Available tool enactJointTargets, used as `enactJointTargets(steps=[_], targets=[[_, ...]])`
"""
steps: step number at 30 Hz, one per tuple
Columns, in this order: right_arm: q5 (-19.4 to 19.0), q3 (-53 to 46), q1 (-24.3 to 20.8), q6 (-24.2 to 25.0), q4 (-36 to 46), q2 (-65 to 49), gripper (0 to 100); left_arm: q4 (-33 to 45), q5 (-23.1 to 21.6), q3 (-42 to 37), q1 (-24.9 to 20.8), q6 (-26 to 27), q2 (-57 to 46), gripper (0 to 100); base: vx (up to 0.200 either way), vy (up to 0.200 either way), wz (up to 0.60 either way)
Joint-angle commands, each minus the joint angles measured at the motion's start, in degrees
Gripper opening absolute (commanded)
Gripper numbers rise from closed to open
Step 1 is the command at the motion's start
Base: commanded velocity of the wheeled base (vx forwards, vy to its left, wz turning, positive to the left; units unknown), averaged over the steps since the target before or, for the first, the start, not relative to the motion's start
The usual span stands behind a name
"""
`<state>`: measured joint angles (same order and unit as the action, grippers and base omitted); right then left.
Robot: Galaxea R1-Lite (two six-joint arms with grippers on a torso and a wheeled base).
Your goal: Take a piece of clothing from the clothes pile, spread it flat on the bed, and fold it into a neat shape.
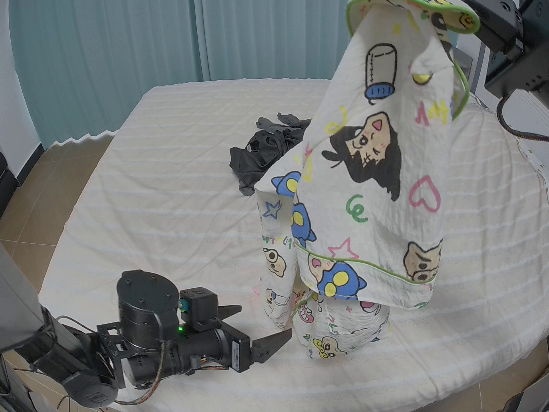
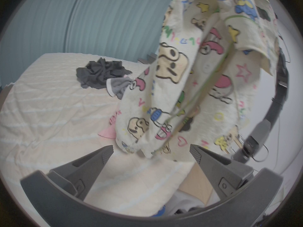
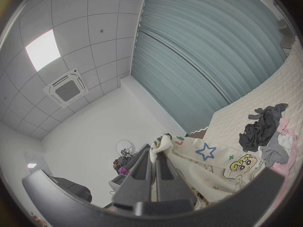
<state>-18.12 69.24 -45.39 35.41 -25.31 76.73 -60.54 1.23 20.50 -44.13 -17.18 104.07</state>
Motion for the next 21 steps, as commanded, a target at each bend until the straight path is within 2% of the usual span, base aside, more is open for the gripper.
enactJointTargets(steps=[1,9,15,17,19,21], targets=[[0.01,-0.16,-0.05,0.01,0.0,0.09,0,-4.5,7.12,3.4,-1.66,-1.54,6.93,100,0.0,0.0,0.0],[0.01,-0.34,-0.05,0.01,0.0,0.09,0,-8.9,10.9,6.04,-2.98,-5.76,7.11,100,0.0,0.0,0.0],[0.01,-0.07,-0.05,0.01,0.0,0.53,0,-9.33,12.92,7.88,-4.65,-6.2,9.13,100,0.0,0.0,0.0],[0.01,-0.25,-0.05,0.01,0.0,0.62,0,-9.69,16.7,10.78,-4.56,-6.47,11.94,100,0.0,0.0,0.0],[0.01,-0.34,-0.05,0.01,0.0,0.62,0,-10.04,17.67,11.66,-4.47,-6.55,12.91,100,0.0,0.0,0.0],[0.01,-0.25,-0.05,0.01,-0.18,0.62,0,-12.59,20.48,13.16,-4.03,-7.34,16.69,100,0.0,0.0,0.0]])
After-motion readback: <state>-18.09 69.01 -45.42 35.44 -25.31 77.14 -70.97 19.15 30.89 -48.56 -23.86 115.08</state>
